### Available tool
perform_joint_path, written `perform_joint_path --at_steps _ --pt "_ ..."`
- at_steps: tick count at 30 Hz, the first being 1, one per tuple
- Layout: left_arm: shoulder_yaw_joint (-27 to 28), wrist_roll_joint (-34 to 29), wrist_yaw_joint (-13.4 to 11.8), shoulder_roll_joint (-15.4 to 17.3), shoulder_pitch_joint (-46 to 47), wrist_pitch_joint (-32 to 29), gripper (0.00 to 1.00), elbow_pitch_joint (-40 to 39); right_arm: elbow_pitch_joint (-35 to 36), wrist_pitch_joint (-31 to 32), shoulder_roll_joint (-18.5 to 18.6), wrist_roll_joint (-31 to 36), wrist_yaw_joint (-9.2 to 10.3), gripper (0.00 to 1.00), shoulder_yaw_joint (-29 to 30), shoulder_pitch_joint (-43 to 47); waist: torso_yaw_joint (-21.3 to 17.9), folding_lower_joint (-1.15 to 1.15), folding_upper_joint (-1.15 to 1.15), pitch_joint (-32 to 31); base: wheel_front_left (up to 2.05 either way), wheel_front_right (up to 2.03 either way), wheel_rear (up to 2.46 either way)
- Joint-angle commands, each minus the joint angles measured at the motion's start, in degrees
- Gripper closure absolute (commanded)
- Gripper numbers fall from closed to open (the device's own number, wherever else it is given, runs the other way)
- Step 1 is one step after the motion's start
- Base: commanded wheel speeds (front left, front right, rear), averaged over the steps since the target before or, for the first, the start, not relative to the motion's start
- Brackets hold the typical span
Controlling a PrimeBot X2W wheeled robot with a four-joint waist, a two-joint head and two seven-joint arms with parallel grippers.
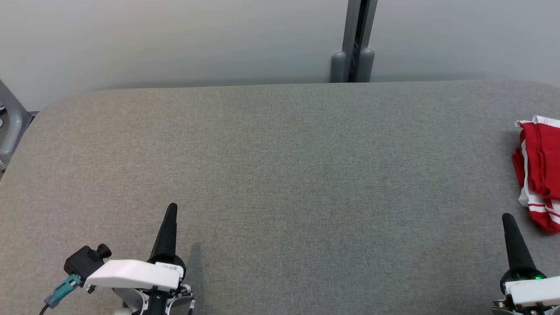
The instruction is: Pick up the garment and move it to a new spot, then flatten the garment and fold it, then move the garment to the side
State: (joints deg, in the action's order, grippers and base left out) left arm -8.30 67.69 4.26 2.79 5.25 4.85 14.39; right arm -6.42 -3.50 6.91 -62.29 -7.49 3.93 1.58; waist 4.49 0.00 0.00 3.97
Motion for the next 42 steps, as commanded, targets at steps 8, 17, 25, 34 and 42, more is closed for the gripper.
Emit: perform_joint_path --at_steps 8,17,25,34,42 --pt "0.0 4.7 0.9 0.4 2.0 -1.3 1.0 -0.2 2.0 1.3 0.2 -6.5 -0.01 1.0 1.9 1.4 -0.5 0.0 0.0 -0.5 0.0 0.0 0.0" --pt "0.0 8.8 1.4 0.5 2.3 -2.4 1.0 0.1 3.2 2.4 0.2 -12.2 -0.01 1.0 3.3 3.1 -1.1 0.0 0.0 -1.0 0.0 0.0 0.0" --pt "0.0 12.7 1.7 0.5 2.8 -3.4 1.0 0.4 4.3 3.4 0.2 -17.4 -0.01 1.0 4.6 4.5 -1.7 0.0 0.0 -1.5 0.0 0.0 0.0" --pt "0.0 16.2 2.2 0.6 3.1 -4.4 1.0 0.6 5.3 4.2 0.3 -22.4 -0.01 1.0 5.8 5.9 -2.3 0.0 0.0 -2.0 0.0 0.0 0.0" --pt "-0.1 18.7 2.4 0.6 3.2 -5.2 1.0 0.8 6.0 4.9 0.3 -26.0 -0.01 1.0 6.6 6.8 -2.8 0.0 0.0 -2.4 0.0 0.0 0.0"
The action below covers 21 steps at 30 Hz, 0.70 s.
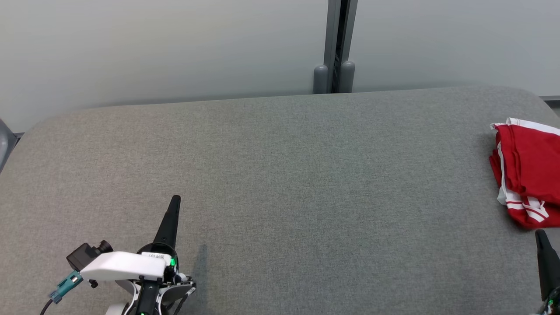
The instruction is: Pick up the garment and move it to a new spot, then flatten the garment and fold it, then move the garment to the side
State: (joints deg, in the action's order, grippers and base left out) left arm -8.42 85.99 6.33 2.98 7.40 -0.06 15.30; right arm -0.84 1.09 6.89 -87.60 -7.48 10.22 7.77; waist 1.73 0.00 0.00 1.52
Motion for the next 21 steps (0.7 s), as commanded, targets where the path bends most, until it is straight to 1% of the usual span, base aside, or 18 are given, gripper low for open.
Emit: perform_joint_path --at_steps 1,21 --pt "0.1 0.8 0.4 0.4 1.1 -0.4 1.0 -0.1 0.6 0.4 0.4 -1.1 -0.02 1.0 0.4 0.8 -0.1 0.0 0.0 -0.1 0.0 0.0 0.0" --pt "0.0 7.3 1.1 0.4 1.7 -2.1 1.0 0.4 2.5 2.0 0.5 -10.3 -0.02 1.0 2.4 3.3 -1.4 0.0 0.0 -1.2 0.0 0.0 0.0"
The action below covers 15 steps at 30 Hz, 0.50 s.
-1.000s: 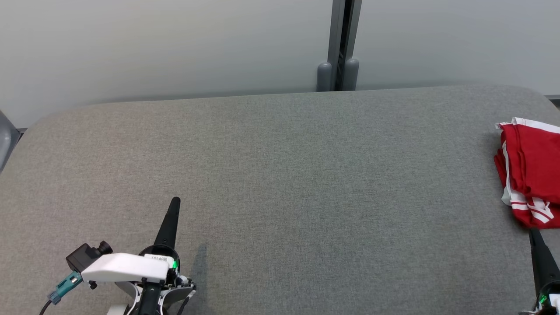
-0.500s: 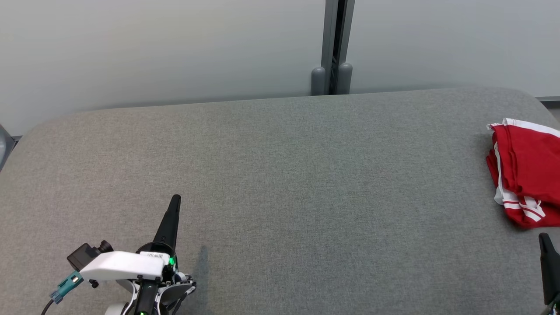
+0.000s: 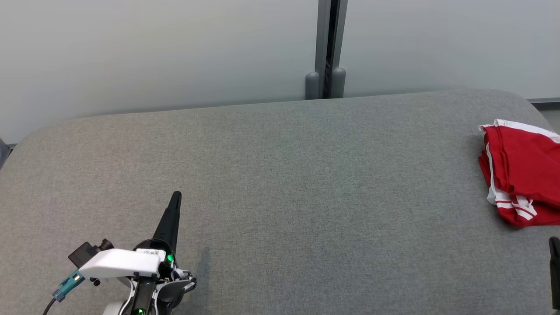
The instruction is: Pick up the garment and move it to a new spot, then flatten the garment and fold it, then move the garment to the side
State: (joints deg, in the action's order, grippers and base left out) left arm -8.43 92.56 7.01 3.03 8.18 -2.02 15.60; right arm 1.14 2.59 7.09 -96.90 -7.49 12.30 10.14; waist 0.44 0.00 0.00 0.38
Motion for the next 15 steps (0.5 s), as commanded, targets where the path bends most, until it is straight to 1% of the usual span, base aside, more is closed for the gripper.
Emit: perform_joint_path --at_steps 1,6,15 --pt "0.1 1.0 0.5 0.4 0.9 -0.3 1.0 0.1 0.6 0.6 0.3 -1.4 -0.01 1.0 0.5 1.0 -0.1 0.0 0.0 -0.1 0.0 0.0 0.0" --pt "0.1 2.5 0.7 0.4 1.0 -0.7 1.0 0.2 1.0 0.9 0.4 -3.3 0.0 1.0 0.9 1.4 -0.4 0.0 0.0 -0.4 0.0 0.0 0.0" --pt "0.1 2.1 0.6 0.3 1.0 -0.7 1.0 0.2 1.0 0.6 0.5 -3.2 -0.01 1.0 0.7 1.4 -0.4 0.0 0.0 -0.4 0.0 0.0 0.0"
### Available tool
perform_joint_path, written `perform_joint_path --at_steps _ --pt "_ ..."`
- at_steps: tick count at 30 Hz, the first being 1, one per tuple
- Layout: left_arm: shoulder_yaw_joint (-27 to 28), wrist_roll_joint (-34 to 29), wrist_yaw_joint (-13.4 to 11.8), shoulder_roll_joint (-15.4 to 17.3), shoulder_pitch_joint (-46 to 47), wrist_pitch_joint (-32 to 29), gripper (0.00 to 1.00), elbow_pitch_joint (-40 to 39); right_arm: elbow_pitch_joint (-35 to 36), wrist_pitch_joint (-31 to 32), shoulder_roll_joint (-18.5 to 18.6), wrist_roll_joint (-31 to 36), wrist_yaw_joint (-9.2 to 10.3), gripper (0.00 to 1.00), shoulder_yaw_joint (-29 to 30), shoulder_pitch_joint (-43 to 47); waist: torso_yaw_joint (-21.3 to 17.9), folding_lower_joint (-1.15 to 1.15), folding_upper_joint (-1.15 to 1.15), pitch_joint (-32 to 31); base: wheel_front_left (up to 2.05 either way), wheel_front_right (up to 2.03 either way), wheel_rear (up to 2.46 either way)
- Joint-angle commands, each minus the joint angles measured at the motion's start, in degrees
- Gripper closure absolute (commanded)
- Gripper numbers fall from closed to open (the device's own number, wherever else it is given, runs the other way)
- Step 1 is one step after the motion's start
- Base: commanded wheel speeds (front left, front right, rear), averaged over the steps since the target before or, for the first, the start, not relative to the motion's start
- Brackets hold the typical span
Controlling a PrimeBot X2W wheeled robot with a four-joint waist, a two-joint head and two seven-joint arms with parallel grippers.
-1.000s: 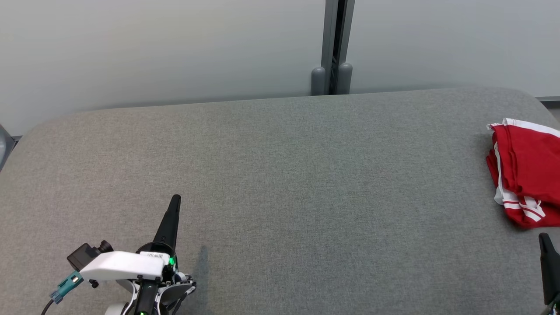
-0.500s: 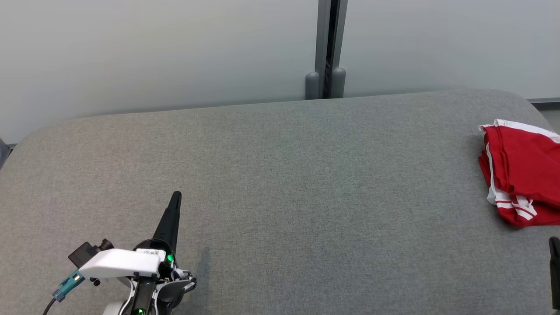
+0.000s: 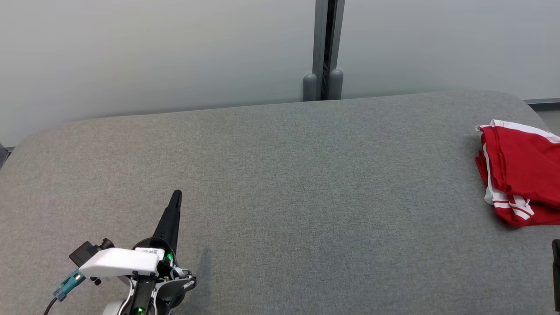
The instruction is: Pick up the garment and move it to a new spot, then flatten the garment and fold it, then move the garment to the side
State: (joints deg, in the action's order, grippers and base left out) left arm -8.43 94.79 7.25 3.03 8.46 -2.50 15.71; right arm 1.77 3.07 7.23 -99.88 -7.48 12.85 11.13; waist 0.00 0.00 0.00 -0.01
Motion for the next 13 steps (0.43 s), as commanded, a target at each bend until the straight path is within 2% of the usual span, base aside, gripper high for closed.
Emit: perform_joint_path --at_steps 1,13 --pt "0.1 -0.2 0.4 0.3 0.7 -0.2 1.0 0.1 0.4 0.1 0.4 -0.2 -0.01 1.0 0.1 0.4 0.0 0.0 0.0 0.0 0.0 0.0 0.0" --pt "0.2 -0.2 0.4 0.3 0.7 -0.3 1.0 0.1 0.4 -0.1 0.5 -0.4 -0.02 1.0 0.0 0.5 0.0 0.0 0.0 0.0 0.0 0.0 0.0"
